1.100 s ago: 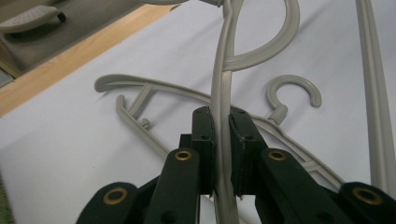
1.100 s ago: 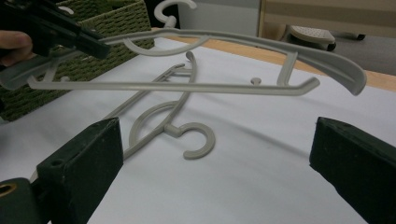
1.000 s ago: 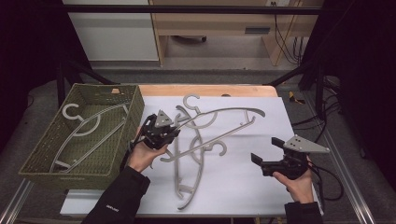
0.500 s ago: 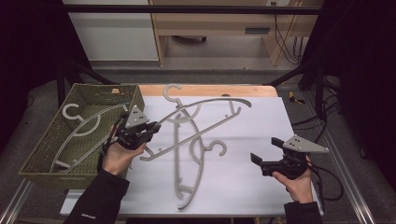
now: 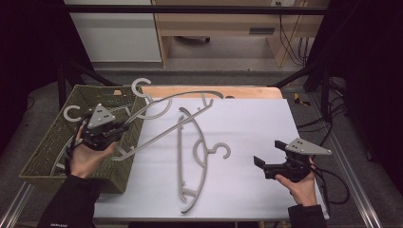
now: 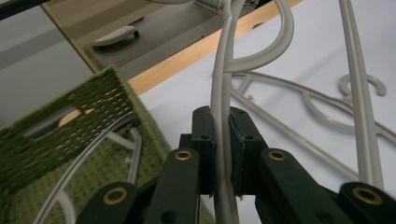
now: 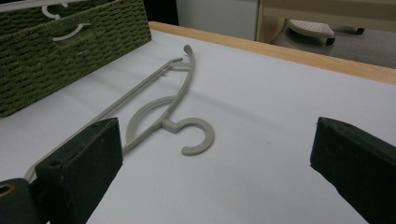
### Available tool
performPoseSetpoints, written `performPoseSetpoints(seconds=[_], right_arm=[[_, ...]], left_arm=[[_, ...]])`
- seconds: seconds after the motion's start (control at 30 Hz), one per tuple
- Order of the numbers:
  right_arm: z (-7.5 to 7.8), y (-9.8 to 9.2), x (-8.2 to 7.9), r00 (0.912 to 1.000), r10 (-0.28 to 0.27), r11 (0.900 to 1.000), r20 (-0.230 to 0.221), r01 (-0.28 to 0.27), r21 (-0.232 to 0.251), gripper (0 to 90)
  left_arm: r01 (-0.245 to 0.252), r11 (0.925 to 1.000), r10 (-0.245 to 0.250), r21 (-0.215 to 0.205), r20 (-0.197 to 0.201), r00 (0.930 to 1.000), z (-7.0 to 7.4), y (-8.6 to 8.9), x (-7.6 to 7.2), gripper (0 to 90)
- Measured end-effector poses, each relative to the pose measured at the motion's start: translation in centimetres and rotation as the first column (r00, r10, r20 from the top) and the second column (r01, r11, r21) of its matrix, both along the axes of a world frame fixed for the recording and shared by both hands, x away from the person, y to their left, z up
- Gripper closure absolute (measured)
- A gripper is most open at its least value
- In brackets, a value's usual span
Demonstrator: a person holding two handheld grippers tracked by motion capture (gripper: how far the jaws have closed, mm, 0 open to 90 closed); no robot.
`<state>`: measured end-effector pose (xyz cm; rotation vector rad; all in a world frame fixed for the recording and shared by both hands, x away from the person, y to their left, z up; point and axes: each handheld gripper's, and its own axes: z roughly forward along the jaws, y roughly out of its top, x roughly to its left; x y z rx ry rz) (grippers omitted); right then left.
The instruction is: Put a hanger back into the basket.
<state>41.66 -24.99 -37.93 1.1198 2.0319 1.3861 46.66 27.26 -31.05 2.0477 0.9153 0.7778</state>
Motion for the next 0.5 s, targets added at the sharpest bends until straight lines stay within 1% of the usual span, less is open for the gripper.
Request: performPoseSetpoints(seconds=[0.07, 0.1, 0.13, 0.17, 0.2, 0.33, 0.5], right_arm=[[0.0, 0.0, 0.0, 1.0, 0.003, 1.0, -0.002, -0.003, -0.004, 2.6], [0.0, 0.0, 0.0, 1.0, 0.003, 1.0, -0.002, -0.003, -0.005, 2.6], [0.0, 0.0, 0.0, 1.0, 0.0, 1.0, -0.003, 0.0, -0.003, 2.6], [0.0, 0.0, 0.0, 1.0, 0.0, 1.0, -0.003, 0.0, -0.004, 2.6], [-0.1, 0.0, 0.0, 1.0, 0.0, 1.0, -0.003, 0.0, -0.004, 2.6], [-0.1, 0.1, 0.0, 1.0, 0.002, 1.0, -0.004, -0.002, -0.005, 2.6], [-0.1, 0.1, 0.0, 1.0, 0.0, 1.0, -0.005, 0.0, -0.005, 2.6]], left_arm=[[-0.017, 0.9999, 0.017, -0.001, 0.008, 0.9998, 0.1, 1.1, 0.0, 81.8], [-0.024, 0.9996, 0.024, -0.013, 0.022, 0.9995, 0.1, 1.5, 0.1, 81.8], [-0.034, 0.9994, 0.034, -0.011, 0.025, 0.9991, 0.2, 2.0, 0.1, 81.8], [-0.048, 0.9987, 0.048, -0.019, 0.027, 0.9985, 0.2, 2.6, 0.0, 81.8], [-0.058, 0.9983, 0.058, -0.011, 0.025, 0.998, 0.3, 2.9, -0.1, 81.8], [-0.09, 0.9959, 0.09, -0.008, 0.049, 0.9947, 0.5, 4.8, -0.2, 81.8], [-0.12, 0.9925, 0.121, -0.02, 0.06, 0.9908, 0.6, 7.2, -0.2, 81.8]])
